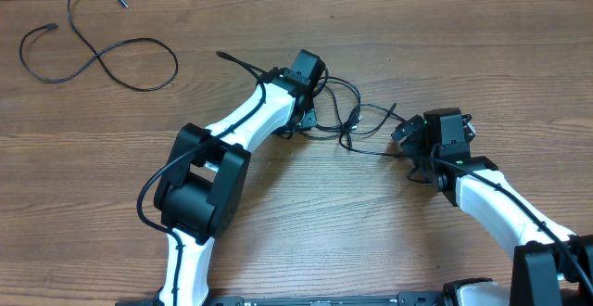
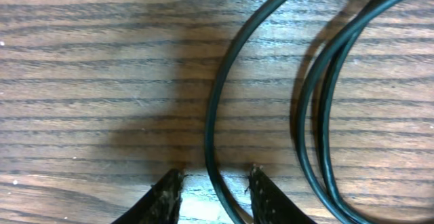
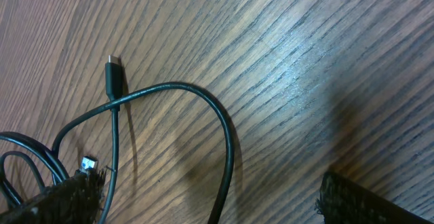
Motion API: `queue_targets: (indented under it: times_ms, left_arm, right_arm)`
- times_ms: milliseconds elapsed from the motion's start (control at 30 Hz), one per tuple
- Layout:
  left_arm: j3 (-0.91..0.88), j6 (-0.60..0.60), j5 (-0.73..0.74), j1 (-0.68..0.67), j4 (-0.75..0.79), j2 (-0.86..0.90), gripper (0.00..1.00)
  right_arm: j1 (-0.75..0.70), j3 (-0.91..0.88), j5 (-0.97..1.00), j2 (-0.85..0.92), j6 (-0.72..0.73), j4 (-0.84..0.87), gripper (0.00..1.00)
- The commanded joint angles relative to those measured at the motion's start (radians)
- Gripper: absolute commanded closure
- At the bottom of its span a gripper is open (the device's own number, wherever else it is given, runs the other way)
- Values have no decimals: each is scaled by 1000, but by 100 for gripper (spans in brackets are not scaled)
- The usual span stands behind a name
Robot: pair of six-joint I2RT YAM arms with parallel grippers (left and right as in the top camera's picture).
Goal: Untangle cables
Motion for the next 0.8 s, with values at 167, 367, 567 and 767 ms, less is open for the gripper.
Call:
queue_targets:
  times_ms: [167,367,567,767]
  left_arm:
    - [-90,22,2,4,-5,27,78]
    - [-136,24,2,4,0,27,96]
    - [-103,114,-3,13,-13,22,96]
    - [77,167,-10,45,-176,-13,96]
  right_arm:
    - [-5,5,10,3,-5,6,0]
    - [-5,5,10,3,-5,6,0]
    - [-5,5,10,3,-4,7,0]
    - [-5,5,-3,3,-4,6,0]
